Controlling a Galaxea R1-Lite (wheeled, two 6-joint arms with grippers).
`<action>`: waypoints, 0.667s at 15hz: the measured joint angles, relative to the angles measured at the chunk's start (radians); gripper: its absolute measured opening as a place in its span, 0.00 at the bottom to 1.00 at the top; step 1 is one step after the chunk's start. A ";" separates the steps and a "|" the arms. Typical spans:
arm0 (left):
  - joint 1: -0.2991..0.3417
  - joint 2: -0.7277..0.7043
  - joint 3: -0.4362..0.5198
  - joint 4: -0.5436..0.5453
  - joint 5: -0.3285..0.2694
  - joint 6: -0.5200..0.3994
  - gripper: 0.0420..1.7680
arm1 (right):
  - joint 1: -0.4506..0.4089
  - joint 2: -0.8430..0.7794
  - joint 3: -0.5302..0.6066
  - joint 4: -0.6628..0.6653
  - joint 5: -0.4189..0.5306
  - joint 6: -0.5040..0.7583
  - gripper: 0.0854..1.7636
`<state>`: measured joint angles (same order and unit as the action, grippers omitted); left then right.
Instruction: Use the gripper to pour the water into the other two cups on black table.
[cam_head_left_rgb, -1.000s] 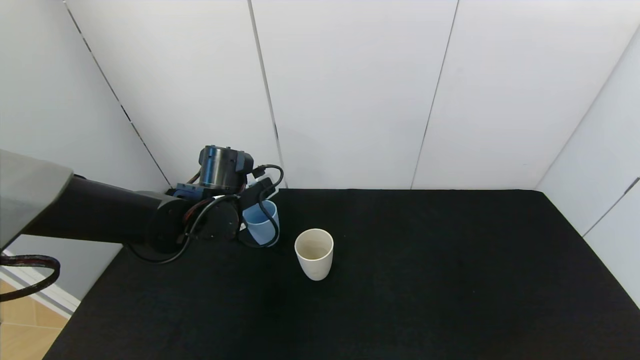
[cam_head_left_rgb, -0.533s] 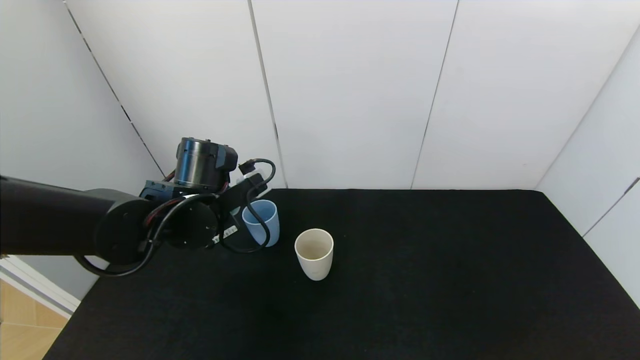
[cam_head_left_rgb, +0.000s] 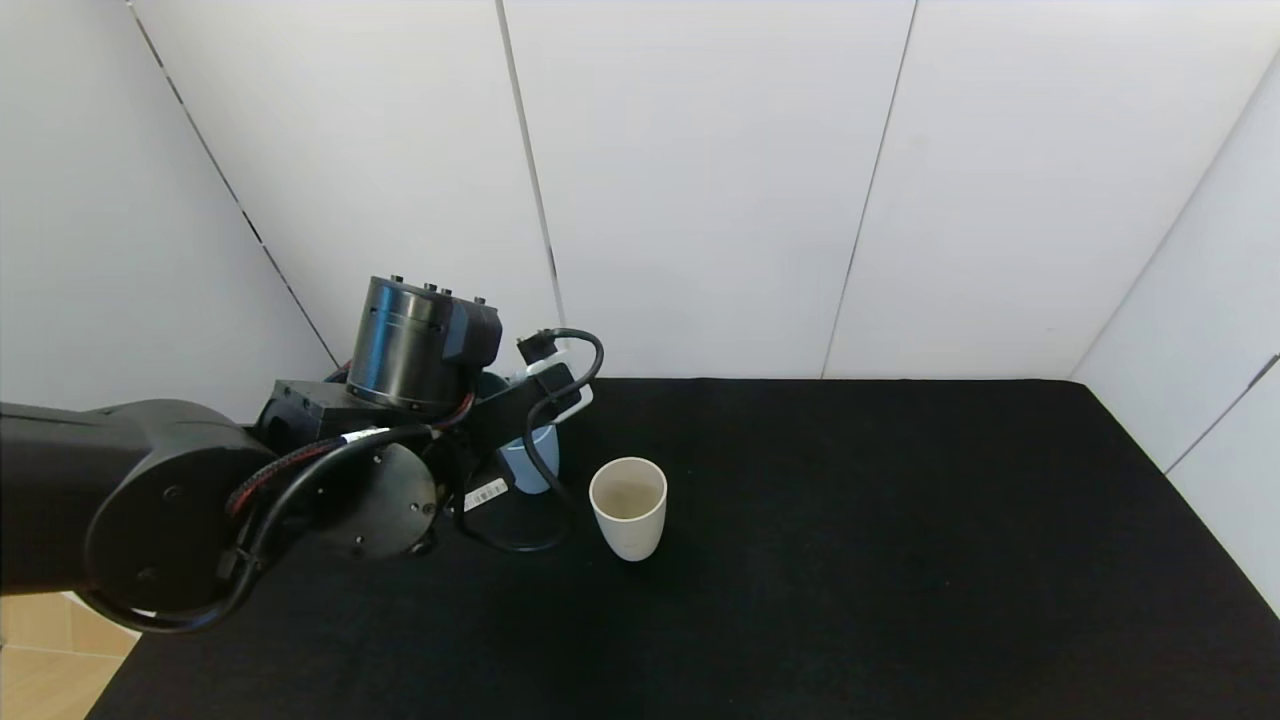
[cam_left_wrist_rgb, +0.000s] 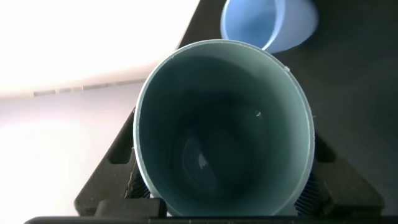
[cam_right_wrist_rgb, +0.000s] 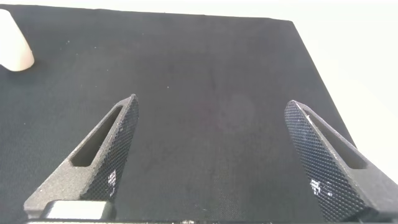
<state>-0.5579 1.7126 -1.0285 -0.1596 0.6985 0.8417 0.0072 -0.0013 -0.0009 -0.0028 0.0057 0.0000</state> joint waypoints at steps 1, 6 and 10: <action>-0.023 0.000 0.004 0.000 0.006 0.000 0.67 | 0.000 0.000 0.000 0.000 0.000 0.000 0.97; -0.093 0.021 0.024 -0.005 0.035 0.000 0.67 | 0.000 0.000 0.000 0.000 0.000 0.000 0.97; -0.120 0.060 0.030 -0.009 0.046 0.001 0.67 | 0.000 0.000 0.000 0.000 0.000 0.000 0.97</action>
<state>-0.6777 1.7723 -0.9985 -0.1687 0.7447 0.8428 0.0072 -0.0013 -0.0009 -0.0028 0.0057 0.0000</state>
